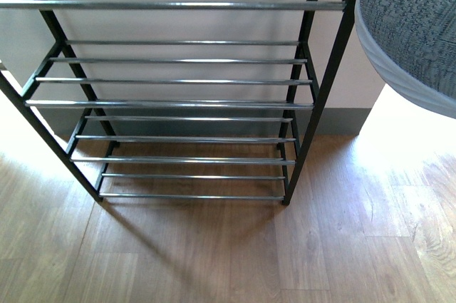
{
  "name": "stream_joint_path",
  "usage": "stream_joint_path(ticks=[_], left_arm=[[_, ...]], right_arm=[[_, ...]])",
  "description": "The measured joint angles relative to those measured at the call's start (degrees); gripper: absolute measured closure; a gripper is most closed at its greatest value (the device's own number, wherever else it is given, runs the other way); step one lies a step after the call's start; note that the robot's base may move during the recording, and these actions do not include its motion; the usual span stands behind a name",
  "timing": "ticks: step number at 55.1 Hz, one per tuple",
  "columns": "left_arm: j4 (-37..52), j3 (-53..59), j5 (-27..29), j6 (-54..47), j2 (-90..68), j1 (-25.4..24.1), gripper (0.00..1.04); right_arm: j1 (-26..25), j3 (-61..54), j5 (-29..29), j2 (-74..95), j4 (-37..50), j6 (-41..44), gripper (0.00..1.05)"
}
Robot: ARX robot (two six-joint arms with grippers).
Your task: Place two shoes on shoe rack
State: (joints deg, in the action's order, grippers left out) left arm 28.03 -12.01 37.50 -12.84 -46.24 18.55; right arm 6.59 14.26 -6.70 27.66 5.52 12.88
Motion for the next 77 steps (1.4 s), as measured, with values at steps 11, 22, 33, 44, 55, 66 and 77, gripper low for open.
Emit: stream_joint_path(ticks=[11,22,33,44,55,66,77], left_arm=[[0.00,0.00,-0.17,0.04,0.07,0.00,1.03],[0.00,0.00,-0.02,0.02,0.07,0.00,1.03],[0.00,0.00,-0.04,0.02,0.07,0.00,1.03],[0.00,0.00,-0.04,0.02,0.07,0.00,1.03],[0.00,0.00,0.00,0.02,0.07,0.00,1.03],[0.00,0.00,-0.02,0.02,0.07,0.00,1.03],[0.00,0.00,-0.02,0.02,0.07,0.00,1.03]], right_arm=[[0.00,0.00,0.11,0.00,0.00,0.00,1.03],[0.00,0.02,0.07,-0.04,0.00,0.00,1.03],[-0.24,0.04,-1.01,0.11,-0.24,-0.94,1.03],[3.91,5.09,-1.68,11.58,3.56,-12.48,1.03],[15.21,21.99,6.32,40.70,14.45,-17.38,1.03],[21.57,40.13,14.23,58.88,12.31,-22.88,1.03],[22.58,53.13,19.98,69.55,5.70,-33.07,1.03]])
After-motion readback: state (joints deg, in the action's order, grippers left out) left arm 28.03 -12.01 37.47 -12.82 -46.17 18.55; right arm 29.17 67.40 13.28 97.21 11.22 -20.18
